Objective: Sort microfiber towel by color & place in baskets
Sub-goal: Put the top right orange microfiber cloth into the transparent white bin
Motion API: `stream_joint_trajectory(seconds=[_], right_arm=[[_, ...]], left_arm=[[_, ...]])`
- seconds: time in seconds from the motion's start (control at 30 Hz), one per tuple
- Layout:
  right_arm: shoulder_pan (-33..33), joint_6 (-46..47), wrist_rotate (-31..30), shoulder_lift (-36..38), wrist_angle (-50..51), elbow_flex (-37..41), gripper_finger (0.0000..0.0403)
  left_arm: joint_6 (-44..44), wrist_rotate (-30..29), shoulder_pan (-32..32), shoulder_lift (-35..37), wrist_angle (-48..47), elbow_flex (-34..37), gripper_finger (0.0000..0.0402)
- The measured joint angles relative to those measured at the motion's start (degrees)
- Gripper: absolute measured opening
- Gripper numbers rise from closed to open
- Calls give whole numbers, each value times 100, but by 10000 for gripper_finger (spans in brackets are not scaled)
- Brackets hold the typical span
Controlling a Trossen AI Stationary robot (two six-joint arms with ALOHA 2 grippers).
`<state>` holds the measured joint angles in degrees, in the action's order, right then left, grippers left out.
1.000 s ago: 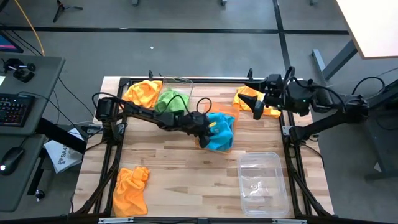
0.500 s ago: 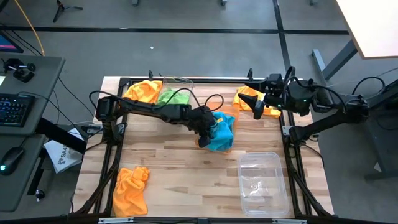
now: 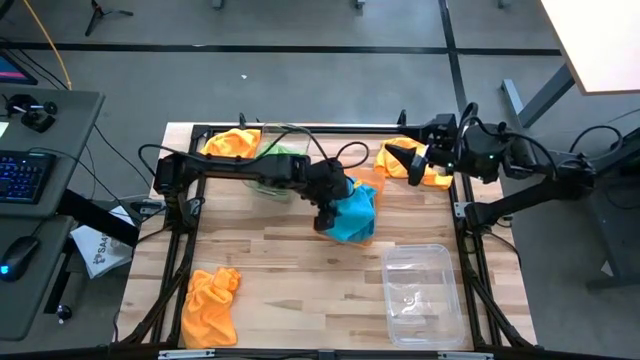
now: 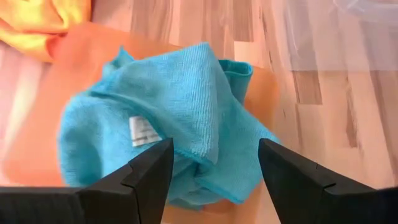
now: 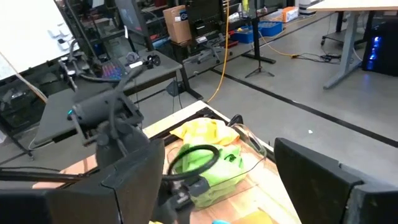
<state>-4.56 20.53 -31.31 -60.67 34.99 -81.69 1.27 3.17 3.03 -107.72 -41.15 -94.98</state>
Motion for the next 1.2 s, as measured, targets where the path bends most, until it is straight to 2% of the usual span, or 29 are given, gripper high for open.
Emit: stream_joint_trajectory(seconds=[0.1,0.23,0.43,0.5,0.57,0.67,0.8,1.0,1.2], right_arm=[[72,51,1,71,36,0,299],[324,761,-165,220,632,0,299],[970,2233,-255,275,3070,0,299],[1173,2536,-111,209,3854,14,299],[1365,2660,154,191,4204,223,299],[1673,2576,823,266,4125,899,299],[2125,2497,1539,360,3526,2166,299],[3274,2602,2018,361,2140,3680,299],[4356,2599,2111,194,1512,4243,299]], left_arm=[[263,-116,0,0,-464,-323,223],[373,-123,66,304,-836,-441,223],[153,-202,524,1214,-313,-350,223],[4,-224,715,1570,25,-111,223],[-142,-223,906,1974,434,218,223],[-240,-258,1190,2623,878,829,223],[-799,-586,1530,3487,1634,1814,222],[-1687,-830,1760,4518,2298,3077,222],[-1700,-1325,1848,5101,2331,3634,222]])
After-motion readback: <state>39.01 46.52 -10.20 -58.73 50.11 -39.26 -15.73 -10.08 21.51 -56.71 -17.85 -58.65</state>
